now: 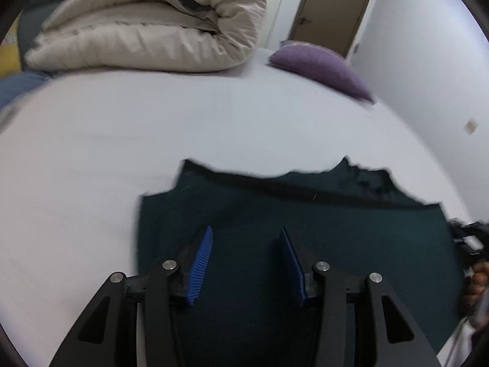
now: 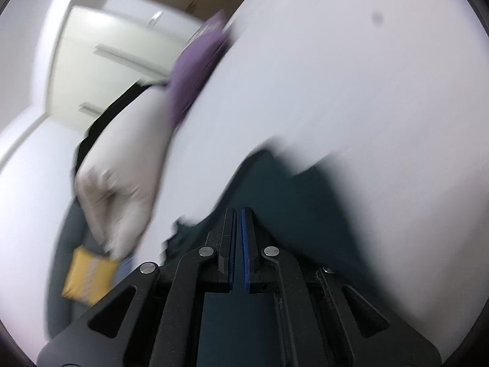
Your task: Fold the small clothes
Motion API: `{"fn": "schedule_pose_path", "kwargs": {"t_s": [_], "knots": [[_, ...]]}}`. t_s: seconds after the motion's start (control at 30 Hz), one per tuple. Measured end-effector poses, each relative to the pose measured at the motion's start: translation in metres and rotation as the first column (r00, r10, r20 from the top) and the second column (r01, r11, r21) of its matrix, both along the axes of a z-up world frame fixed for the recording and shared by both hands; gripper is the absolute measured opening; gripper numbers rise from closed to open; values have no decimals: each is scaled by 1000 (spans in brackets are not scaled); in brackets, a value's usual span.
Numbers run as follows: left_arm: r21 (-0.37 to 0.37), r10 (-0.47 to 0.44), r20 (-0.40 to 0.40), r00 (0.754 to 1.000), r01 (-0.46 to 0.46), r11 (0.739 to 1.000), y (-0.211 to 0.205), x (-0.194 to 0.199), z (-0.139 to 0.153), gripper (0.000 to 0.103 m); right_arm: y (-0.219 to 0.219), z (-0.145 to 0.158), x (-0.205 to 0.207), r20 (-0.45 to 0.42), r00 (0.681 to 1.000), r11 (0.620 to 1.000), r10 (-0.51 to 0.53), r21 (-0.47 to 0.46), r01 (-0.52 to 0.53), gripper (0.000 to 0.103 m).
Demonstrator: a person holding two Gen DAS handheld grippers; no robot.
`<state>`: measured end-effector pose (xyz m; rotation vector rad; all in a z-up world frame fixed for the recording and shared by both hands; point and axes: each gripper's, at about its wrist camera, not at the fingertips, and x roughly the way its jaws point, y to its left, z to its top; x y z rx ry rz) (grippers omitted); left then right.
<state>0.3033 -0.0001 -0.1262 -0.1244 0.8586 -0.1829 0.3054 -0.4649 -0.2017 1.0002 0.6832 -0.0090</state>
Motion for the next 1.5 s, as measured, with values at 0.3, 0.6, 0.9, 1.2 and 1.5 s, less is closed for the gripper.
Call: {"fn": "schedule_pose_path", "kwargs": {"t_s": [0.3,0.6,0.9,1.2,1.5], "knots": [[80,-53,-21,998,55,995,-35,-74,-18,84,174,23,-48,91,915,918,394,15,-397,59],[86,-80,-21,997,81,993,-33,-71,-18,85,147,-22,-62,58,957,952,284,104,-288,30],[90,-85,-13,996,86,992,-34,-77,-19,86,40,2,-143,-24,993,993,-115,-41,114,52],[108,-85,-8,996,86,991,-37,-76,-21,87,51,-3,-140,-46,996,995,-80,-57,78,54],[108,-84,-8,996,85,991,-37,-76,-22,88,43,2,-122,-57,998,998,-37,-46,34,59]]}}
